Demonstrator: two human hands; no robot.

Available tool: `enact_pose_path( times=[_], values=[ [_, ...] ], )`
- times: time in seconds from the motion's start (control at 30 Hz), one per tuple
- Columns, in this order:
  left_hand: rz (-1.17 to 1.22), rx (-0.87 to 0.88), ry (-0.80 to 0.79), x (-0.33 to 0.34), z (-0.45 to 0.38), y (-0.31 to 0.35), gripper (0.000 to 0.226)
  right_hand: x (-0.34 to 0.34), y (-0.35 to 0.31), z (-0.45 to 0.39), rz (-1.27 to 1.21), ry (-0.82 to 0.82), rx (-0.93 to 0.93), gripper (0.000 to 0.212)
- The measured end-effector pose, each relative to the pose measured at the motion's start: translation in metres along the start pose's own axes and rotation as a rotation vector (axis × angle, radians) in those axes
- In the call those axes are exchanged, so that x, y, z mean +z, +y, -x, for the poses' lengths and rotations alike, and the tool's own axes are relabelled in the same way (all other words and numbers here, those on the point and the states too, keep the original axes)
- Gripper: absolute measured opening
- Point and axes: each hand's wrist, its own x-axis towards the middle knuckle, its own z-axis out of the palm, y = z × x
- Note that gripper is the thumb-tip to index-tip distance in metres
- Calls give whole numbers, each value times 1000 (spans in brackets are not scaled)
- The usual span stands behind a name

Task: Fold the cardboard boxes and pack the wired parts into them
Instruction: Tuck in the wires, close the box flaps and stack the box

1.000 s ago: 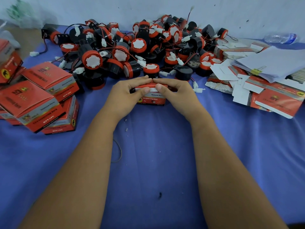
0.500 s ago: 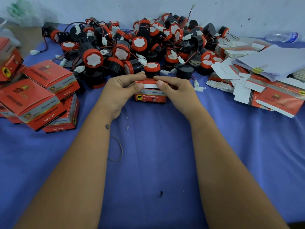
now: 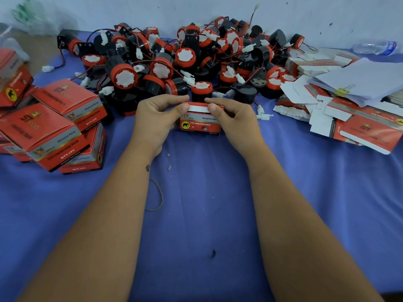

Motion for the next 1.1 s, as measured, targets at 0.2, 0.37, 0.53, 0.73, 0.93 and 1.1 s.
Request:
enact_pose_path(
  times=[0.2,0.37,0.53,0.73,0.93,1.1],
  values=[
    [-33,43,21,0,-2,-4,16,0,-1,0,-3,2,-5,26],
    [-89,119,38,1,0,-6,20,0,-1,2,-20,-10,-29,27],
    [-109,93,-4,2,2,-6,22,-2,-1,2,-34,-34,-13,26],
    [-304,119,-74,2,5,-3,10,-4,0,2,-39,-34,-6,25],
    [-658,306,-96,7,7,-1,36,-5,-1,1,-189,-122,118,21],
    [-703,299,-69,10,8,0,37,-11,1,2,-118,-276,19,42]
  ],
)
